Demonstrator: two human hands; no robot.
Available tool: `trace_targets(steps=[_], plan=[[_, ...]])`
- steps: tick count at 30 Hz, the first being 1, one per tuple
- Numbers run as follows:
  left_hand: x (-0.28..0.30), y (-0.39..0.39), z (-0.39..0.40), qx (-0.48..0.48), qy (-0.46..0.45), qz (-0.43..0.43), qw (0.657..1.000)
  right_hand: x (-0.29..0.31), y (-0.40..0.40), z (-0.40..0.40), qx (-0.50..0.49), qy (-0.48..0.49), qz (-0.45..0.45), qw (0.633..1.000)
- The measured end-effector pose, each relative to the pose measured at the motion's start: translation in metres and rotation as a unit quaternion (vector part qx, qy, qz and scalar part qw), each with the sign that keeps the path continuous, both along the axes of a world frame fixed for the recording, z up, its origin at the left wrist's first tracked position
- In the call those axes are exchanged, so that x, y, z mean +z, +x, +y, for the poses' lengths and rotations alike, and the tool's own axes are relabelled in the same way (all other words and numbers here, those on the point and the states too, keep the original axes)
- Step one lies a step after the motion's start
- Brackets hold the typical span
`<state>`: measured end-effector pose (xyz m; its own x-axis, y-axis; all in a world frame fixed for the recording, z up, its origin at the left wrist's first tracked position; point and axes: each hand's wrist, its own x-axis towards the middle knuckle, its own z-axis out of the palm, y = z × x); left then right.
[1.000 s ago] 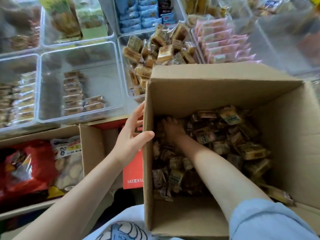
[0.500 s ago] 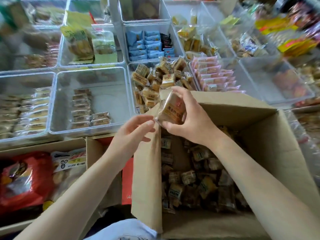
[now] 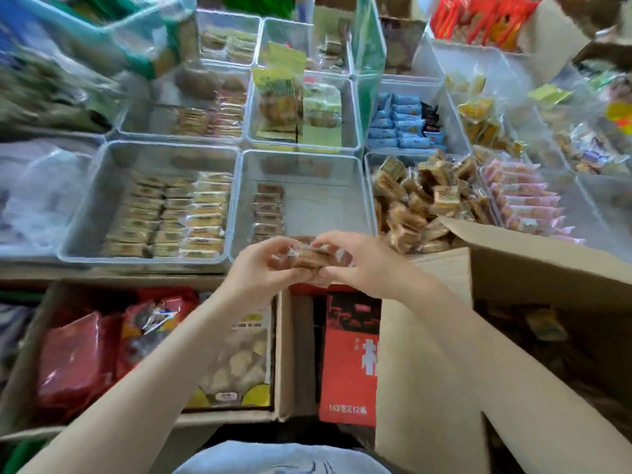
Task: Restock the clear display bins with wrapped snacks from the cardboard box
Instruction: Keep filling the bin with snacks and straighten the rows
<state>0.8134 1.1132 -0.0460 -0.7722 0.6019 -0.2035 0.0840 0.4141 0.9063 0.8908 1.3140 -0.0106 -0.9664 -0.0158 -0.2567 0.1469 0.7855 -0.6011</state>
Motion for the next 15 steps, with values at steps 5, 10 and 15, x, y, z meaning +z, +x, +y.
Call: trace_targets(steps=[5,10,15], plan=[[-0.053,-0.05,-0.035,-0.006,-0.166,0.142,0.976,-0.039,-0.067,-0.015,-0.076,0.057,0.024,0.995],[-0.116,-0.08,-0.038,-0.092,-0.35,0.218,0.906,-0.088,-0.126,-0.005,-0.159,0.178,-0.017,0.971],[-0.127,-0.081,-0.039,-0.103,-0.359,0.244,0.895,-0.146,-0.164,-0.007,-0.188,0.242,-0.08,0.949]])
